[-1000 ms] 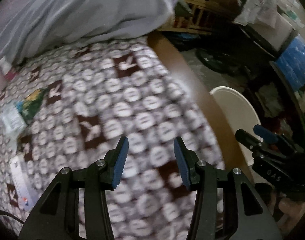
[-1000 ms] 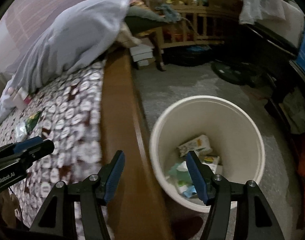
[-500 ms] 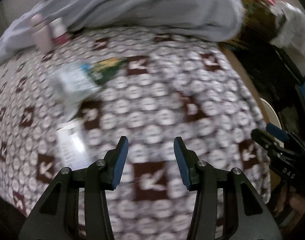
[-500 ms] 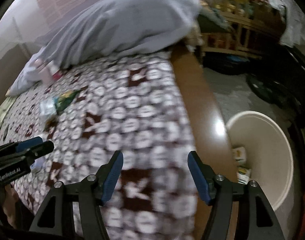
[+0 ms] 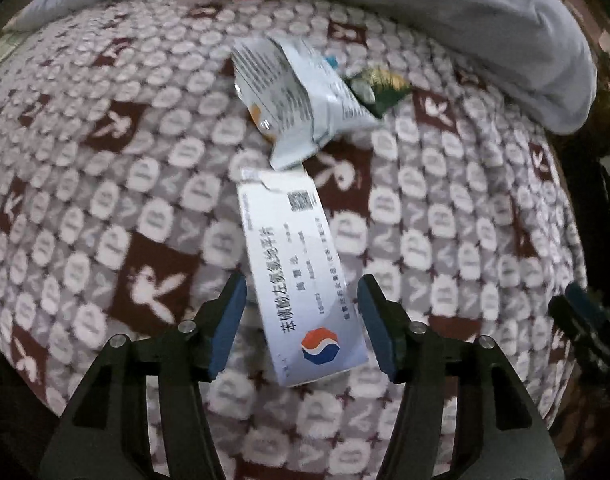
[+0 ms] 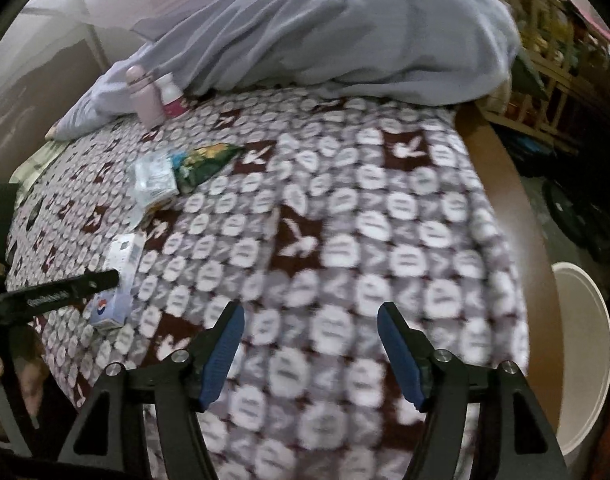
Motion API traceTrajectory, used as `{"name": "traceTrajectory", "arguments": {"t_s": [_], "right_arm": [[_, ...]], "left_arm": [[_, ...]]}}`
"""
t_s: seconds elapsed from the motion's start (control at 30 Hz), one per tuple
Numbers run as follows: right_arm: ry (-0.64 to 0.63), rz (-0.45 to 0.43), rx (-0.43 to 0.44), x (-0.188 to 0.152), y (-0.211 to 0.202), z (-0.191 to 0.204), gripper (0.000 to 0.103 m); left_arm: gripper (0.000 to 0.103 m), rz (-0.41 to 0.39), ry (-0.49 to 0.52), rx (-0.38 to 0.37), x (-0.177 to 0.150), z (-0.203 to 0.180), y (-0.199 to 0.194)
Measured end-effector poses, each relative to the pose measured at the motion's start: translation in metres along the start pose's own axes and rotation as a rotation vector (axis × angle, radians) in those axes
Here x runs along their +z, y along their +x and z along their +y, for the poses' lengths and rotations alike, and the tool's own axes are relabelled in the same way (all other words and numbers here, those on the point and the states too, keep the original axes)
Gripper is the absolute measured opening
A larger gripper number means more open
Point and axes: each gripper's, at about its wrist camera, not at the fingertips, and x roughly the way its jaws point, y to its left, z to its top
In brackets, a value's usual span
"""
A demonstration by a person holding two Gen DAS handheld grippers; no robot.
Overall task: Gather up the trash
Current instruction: 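Grasp the white medicine box with the left tool while the right tool grasps the white snack packet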
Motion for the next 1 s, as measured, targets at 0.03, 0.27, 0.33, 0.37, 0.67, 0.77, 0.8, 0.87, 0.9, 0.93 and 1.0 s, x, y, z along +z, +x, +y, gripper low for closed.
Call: {"name": "traceTrajectory", "arguments": {"t_s": [0.03, 0.27, 0.33, 0.37, 0.67, 0.77, 0.8, 0.87, 0.9, 0.93, 1.0], "right_arm": [[-0.006, 0.003, 0.003, 0.002, 0.002, 0.004, 0.067], [-0.052, 0.019, 0.042, 0.018, 0.023, 0.034, 0.067], [-0.063, 0.022, 0.063, 0.025, 0.03, 0.045, 0.067], [-0.073, 0.022, 0.083, 0.031, 0.037, 0.055, 0.067], [-0.132, 0.009, 0.219, 0.087, 0.079, 0.138, 0.068], [-0.12, 0.012, 0.242, 0.106, 0.095, 0.162, 0.071], [-0.113, 0.014, 0.244, 0.111, 0.1, 0.168, 0.072], [-0.107, 0.025, 0.223, 0.124, 0.113, 0.181, 0.072], [-0.11, 0.034, 0.198, 0.132, 0.122, 0.19, 0.072], [-0.115, 0.041, 0.186, 0.137, 0.126, 0.195, 0.072], [-0.134, 0.062, 0.151, 0.149, 0.142, 0.208, 0.072]], "left_arm": [[0.056, 0.009, 0.004, 0.003, 0.0, 0.0, 0.004], [0.045, -0.031, 0.028, -0.028, 0.008, 0.021, -0.003], [0.045, -0.062, 0.034, -0.01, 0.015, 0.033, -0.011], [0.045, -0.079, 0.034, 0.003, 0.017, 0.04, -0.016], [0.045, -0.118, -0.026, 0.052, 0.023, 0.105, -0.034], [0.045, -0.136, -0.039, 0.065, 0.025, 0.118, -0.039], [0.045, -0.144, -0.047, 0.066, 0.026, 0.123, -0.042], [0.045, -0.154, -0.063, 0.062, 0.029, 0.132, -0.045], [0.045, -0.159, -0.073, 0.059, 0.032, 0.137, -0.046], [0.045, -0.16, -0.079, 0.057, 0.035, 0.14, -0.045], [0.045, -0.163, -0.091, 0.045, 0.04, 0.145, -0.043]]}}
